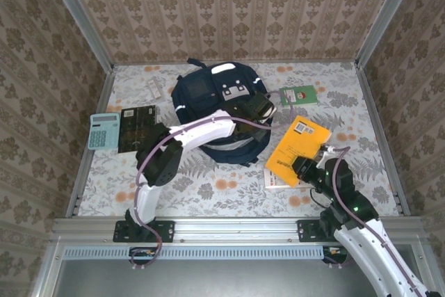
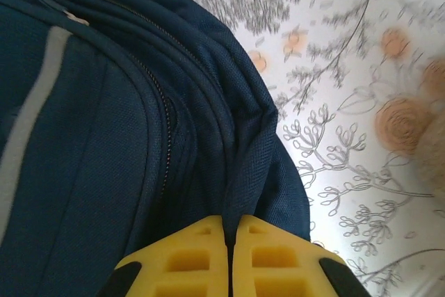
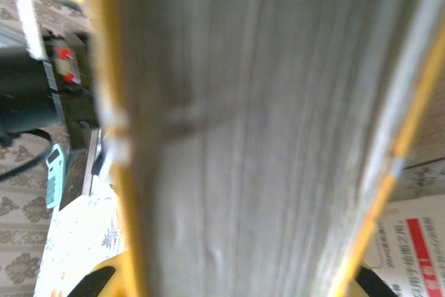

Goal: Pack the student bag

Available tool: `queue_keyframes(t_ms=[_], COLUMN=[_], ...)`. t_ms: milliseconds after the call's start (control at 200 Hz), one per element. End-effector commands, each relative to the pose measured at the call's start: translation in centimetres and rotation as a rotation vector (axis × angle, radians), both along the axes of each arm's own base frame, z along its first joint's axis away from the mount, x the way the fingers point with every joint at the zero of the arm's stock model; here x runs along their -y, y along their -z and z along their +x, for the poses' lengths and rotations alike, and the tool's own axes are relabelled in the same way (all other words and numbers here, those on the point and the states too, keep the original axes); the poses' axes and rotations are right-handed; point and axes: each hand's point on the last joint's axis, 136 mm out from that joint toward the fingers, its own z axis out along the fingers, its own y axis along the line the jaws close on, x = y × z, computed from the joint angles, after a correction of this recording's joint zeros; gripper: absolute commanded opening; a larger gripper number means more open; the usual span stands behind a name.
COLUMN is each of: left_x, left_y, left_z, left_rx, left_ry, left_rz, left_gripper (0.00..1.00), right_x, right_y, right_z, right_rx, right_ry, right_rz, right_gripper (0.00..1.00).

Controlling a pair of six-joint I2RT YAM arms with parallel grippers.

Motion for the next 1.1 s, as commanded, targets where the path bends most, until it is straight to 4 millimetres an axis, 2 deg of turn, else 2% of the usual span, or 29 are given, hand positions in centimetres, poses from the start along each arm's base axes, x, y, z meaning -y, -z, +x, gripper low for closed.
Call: queue_keyframes(t_ms=[0, 130, 255, 380, 525, 710, 885, 925, 1095], left_x=[-0.9, -2.2, -3.6, -4.4, -4.8, -4.9, -4.7, -4.7, -4.8], left_y=[-6.5, -9.4, -13.1, -16.0, -18.1, -19.3, -19.2, -19.2, -19.6], left_z=[0.4, 1.1, 1.6, 2.1, 3.1, 4.6, 5.4, 5.4, 5.8], left_rx=[0.061, 0.053, 0.094, 0.116, 0.139, 0.131, 0.107, 0.104, 0.098], left_ry=[-0.039, -0.068, -0.088, -0.099, -0.125, -0.151, -0.158, -0.157, -0.164], left_rz=[-0.120, -0.200, -0.272, -0.312, -0.342, -0.373, -0.382, -0.386, -0.401], left_gripper=[0.00, 0.00, 0.00, 0.00, 0.00, 0.00, 0.00, 0.00, 0.00], right_x=[-2.1, -3.4, -4.8, -6.0, -7.2, -9.9, -12.4, -12.8, -14.4], right_y=[-3.8, -5.0, -6.2, -6.7, -7.5, -8.1, -8.1, -7.2, -5.8], right_z=[1.2, 1.8, 2.8, 4.6, 7.2, 11.3, 15.3, 16.4, 20.3], right_rx=[0.143, 0.169, 0.182, 0.170, 0.179, 0.174, 0.168, 0.148, 0.134], right_ry=[-0.088, -0.137, -0.170, -0.179, -0.153, -0.131, -0.093, -0.076, 0.004], right_rz=[0.092, 0.153, 0.246, 0.315, 0.343, 0.399, 0.464, 0.472, 0.525], right_gripper=[0.00, 0.00, 0.00, 0.00, 0.00, 0.00, 0.00, 0.00, 0.00])
